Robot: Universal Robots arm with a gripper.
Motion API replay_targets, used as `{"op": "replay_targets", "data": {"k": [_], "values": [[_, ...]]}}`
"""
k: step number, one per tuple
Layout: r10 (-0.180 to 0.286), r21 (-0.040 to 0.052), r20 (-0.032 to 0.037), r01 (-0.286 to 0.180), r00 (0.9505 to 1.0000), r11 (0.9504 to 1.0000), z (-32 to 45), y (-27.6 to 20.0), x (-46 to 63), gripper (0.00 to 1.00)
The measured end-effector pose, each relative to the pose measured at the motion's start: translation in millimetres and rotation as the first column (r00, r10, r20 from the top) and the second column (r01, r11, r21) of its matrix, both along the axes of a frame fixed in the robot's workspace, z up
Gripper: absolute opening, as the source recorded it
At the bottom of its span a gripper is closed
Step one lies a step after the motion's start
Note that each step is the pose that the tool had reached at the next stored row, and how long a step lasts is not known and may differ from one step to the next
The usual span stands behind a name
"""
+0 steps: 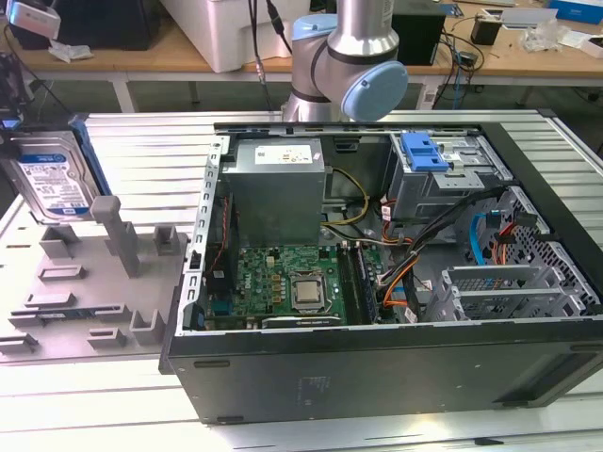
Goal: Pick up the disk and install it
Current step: 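Pick up the disk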
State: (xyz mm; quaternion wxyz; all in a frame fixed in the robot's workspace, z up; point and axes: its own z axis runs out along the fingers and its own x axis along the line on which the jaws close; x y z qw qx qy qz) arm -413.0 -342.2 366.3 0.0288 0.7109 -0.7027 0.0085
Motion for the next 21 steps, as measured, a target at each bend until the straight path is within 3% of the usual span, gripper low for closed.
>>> {"op": "replay_targets", "data": {"k": [13, 21], "values": [[0.000, 0.0001, -0.0001, 0.000, 1.0000, 1.0000, 23.5, 0.1, 0.4, 0.37], [0.000, 0.0000, 0.0000, 0.000, 1.0000, 1.0000, 47.3, 0.1, 1.4, 0.37]]}}
